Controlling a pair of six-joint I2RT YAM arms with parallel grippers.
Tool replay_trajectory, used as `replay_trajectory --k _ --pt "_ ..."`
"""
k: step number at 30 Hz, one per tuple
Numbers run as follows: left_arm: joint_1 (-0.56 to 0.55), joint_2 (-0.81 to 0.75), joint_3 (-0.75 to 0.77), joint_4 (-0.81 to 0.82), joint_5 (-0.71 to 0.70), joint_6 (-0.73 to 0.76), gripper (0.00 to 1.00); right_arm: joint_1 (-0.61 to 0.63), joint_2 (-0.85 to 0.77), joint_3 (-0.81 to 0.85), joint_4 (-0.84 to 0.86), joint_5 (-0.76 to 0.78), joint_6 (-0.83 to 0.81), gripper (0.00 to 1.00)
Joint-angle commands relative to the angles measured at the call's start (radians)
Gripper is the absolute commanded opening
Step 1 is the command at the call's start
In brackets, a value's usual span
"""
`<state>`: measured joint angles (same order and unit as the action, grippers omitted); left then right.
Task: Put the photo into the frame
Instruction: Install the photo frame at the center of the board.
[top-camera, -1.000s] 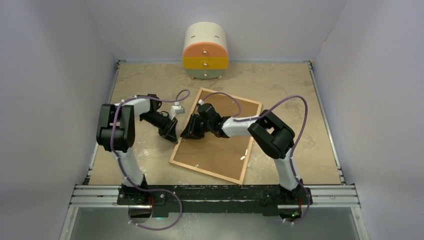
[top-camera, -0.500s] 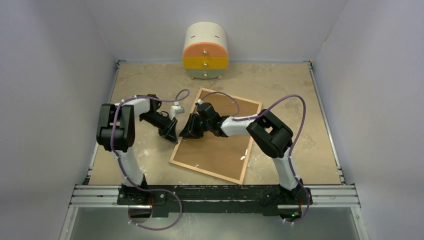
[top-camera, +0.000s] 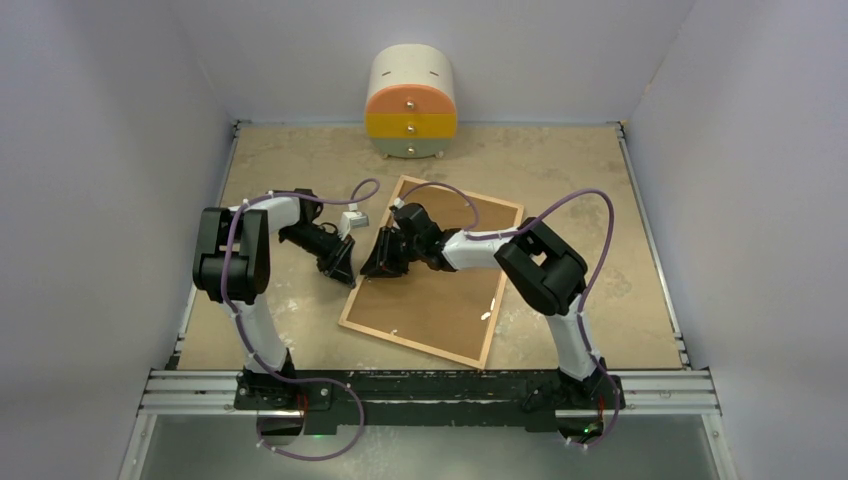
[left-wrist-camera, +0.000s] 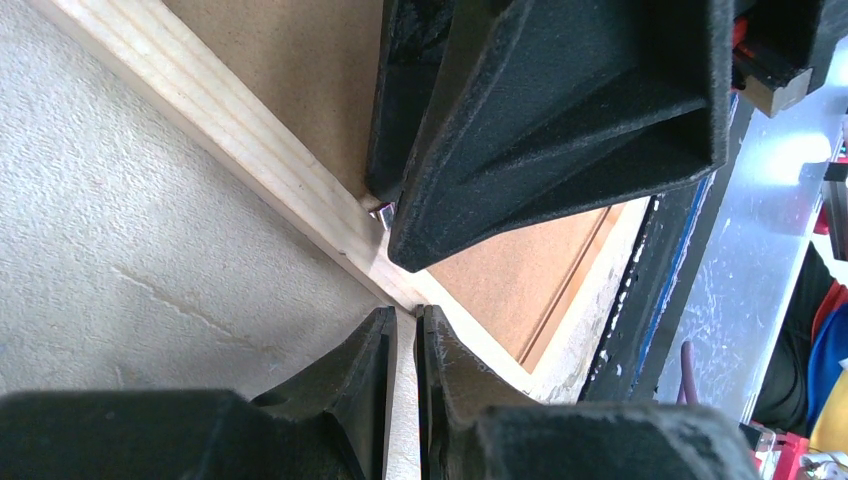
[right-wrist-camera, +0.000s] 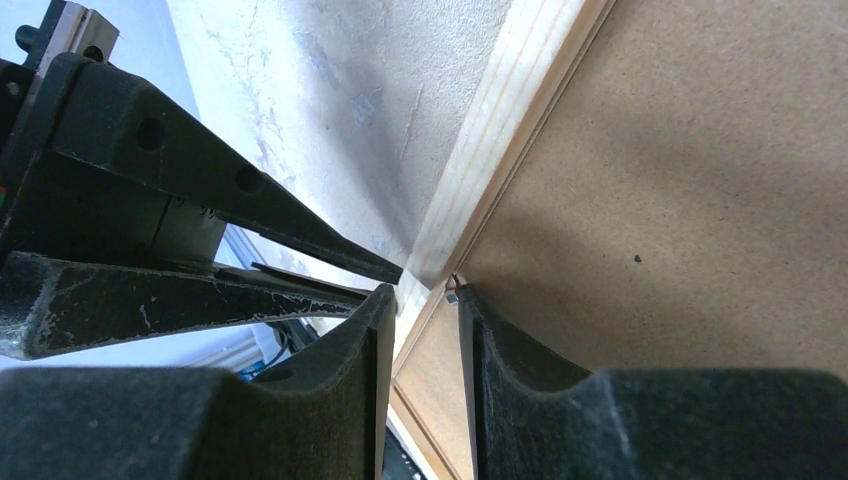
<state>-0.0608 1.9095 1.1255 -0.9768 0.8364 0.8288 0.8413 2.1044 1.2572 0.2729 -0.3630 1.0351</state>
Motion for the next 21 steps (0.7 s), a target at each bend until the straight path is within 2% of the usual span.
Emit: replay_trajectory --k 1,21 --pt "0.001 0.031 -0.012 0.031 -0.054 0.054 0.15 0.011 0.007 -0.013 -0.066 0.003 -0.034 0.34" --pt "-0.003 0.040 0.010 0.027 -0.048 0.047 0.15 0.046 0.057 0.052 -0.115 -0.088 -0.061 0.35"
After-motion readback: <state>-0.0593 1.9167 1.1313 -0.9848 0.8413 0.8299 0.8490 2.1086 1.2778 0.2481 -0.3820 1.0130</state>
